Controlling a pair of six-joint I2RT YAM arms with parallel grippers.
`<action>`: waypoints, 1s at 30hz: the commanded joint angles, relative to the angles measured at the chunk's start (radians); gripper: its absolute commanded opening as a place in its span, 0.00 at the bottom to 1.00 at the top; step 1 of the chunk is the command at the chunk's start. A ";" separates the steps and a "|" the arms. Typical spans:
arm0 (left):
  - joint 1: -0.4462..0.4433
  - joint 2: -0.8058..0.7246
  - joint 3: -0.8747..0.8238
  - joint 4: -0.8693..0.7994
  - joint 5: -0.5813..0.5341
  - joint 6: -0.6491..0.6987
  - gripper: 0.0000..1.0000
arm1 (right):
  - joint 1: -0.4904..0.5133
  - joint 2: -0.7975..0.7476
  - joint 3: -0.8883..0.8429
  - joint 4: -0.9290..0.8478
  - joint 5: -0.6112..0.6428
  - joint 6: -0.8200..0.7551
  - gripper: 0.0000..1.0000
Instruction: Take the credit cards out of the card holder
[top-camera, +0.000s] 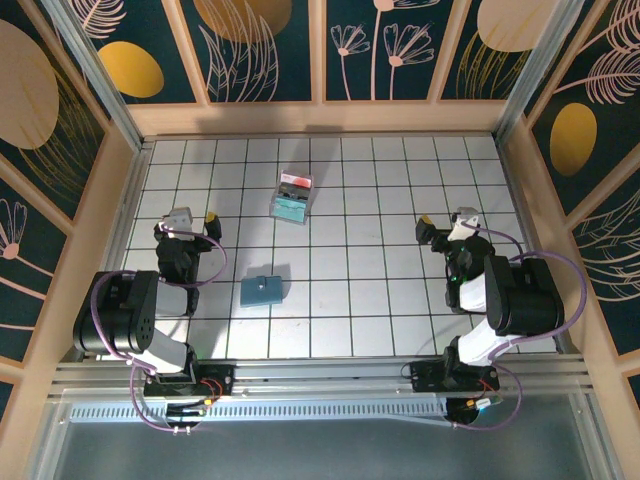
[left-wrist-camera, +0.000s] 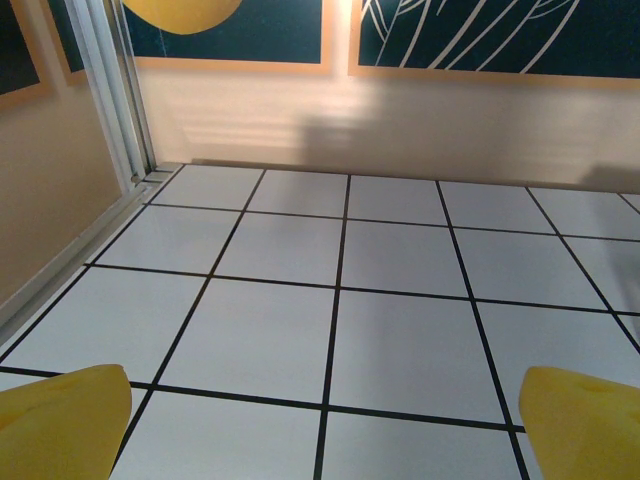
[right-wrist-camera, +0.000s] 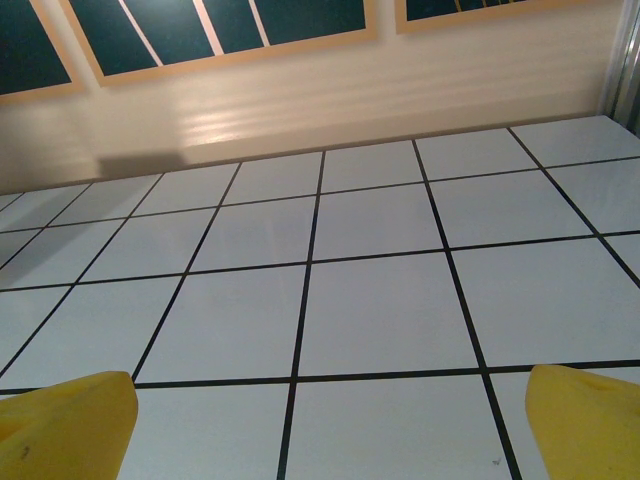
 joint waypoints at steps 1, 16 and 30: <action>0.005 -0.001 0.010 0.021 0.007 -0.018 0.99 | 0.001 -0.014 -0.001 0.036 0.008 -0.015 0.99; 0.005 -0.206 0.141 -0.386 -0.159 -0.115 0.99 | 0.004 -0.082 0.082 -0.167 0.018 -0.018 0.99; -0.021 -0.600 0.050 -0.865 -0.169 -0.703 0.99 | 0.097 -0.234 0.237 -0.488 0.171 -0.024 0.99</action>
